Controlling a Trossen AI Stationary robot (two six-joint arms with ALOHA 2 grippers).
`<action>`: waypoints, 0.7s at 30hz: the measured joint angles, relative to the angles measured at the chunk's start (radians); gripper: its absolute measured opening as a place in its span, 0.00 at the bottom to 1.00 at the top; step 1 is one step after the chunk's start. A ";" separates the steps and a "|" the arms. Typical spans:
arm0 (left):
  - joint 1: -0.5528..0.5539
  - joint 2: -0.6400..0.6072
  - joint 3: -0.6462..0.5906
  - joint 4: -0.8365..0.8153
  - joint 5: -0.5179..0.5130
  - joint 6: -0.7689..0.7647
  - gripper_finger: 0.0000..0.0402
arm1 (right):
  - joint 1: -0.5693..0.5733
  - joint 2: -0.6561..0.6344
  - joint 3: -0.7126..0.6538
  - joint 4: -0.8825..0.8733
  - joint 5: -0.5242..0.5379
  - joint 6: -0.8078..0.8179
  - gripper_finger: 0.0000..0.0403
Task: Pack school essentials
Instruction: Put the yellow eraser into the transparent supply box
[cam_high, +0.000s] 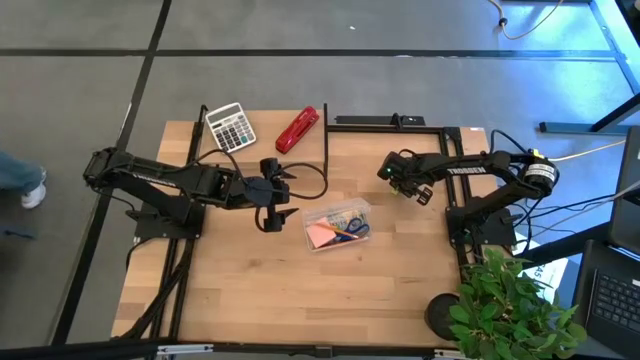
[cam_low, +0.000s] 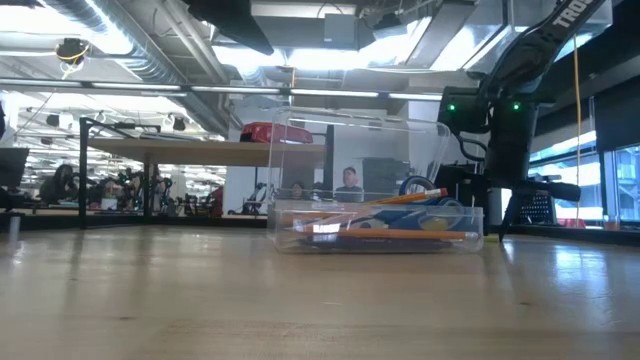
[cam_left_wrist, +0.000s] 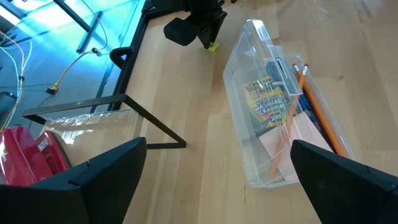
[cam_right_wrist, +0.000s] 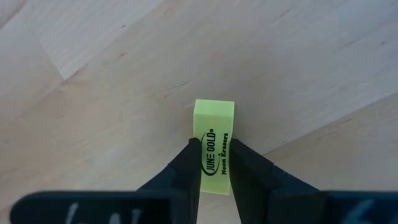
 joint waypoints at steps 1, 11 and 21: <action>0.000 0.000 0.000 0.000 0.000 0.000 0.98 | 0.000 0.000 0.000 0.002 -0.003 0.001 0.19; 0.000 0.000 0.000 0.000 0.000 0.000 0.98 | 0.000 -0.004 0.008 -0.003 -0.026 -0.005 0.19; 0.000 0.000 0.000 0.000 0.000 0.000 0.98 | 0.001 -0.004 0.008 -0.001 -0.020 -0.088 0.18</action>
